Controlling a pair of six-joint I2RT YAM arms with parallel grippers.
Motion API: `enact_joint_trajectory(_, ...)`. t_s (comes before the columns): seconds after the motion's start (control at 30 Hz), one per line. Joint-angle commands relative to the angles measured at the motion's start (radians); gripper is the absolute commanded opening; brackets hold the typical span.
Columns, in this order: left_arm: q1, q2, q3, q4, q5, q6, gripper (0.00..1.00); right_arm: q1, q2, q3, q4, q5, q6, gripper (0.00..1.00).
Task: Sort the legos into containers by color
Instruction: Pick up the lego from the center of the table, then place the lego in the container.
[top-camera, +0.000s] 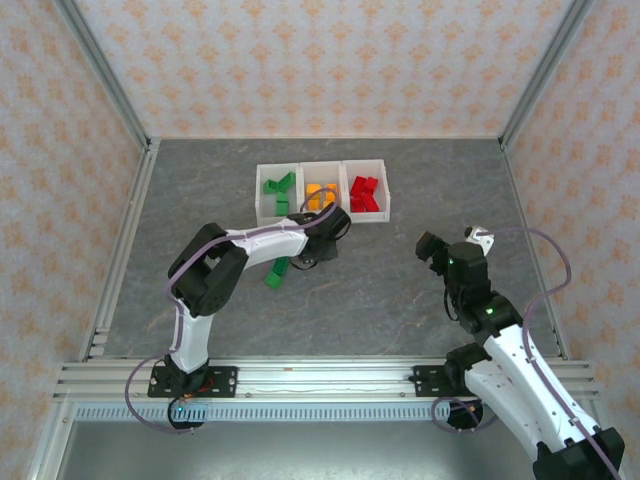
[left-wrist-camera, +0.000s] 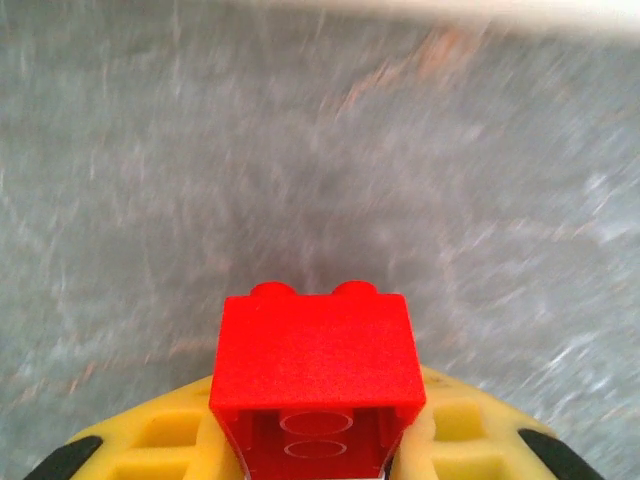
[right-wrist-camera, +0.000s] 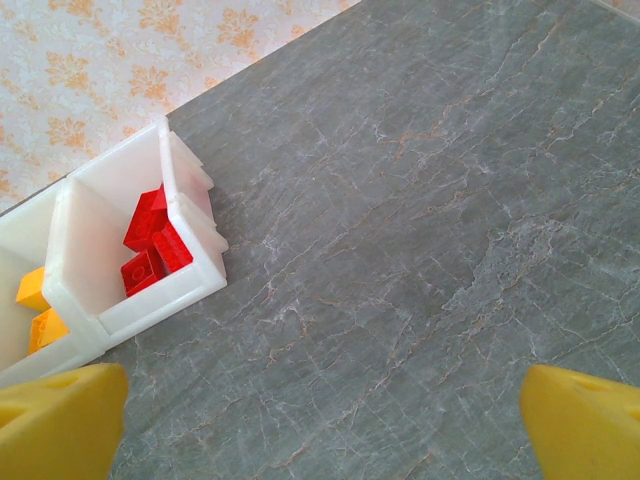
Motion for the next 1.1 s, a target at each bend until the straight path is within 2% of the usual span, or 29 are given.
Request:
enact_joint_trajectory(0.0,0.021,-0.049,0.057,0.053,-0.091,0.047,0.23,0.002,-0.012,-0.001,-0.002,0.033,0.010,1.00)
enact_joint_trajectory(0.13,0.027,-0.047,0.194,-0.014,-0.134,0.119,0.24,0.002,-0.012,-0.001,-0.002,0.038,0.010,1.00)
enact_joint_trajectory(0.27,0.049,0.021,0.373,-0.066,-0.158,0.198,0.24,0.002,-0.012,-0.001,-0.002,0.041,0.009,1.00)
enact_joint_trajectory(0.57,0.100,0.231,0.725,-0.150,-0.083,0.271,0.24,0.001,-0.018,0.006,-0.011,0.056,0.001,1.00)
enact_joint_trajectory(0.9,0.098,0.346,0.750,0.058,0.193,0.189,0.25,0.002,-0.009,0.004,-0.007,0.060,-0.007,1.00)
enact_joint_trajectory(1.07,0.094,0.359,0.729,0.154,0.251,0.162,0.29,0.002,-0.008,0.003,-0.004,0.063,-0.008,1.00)
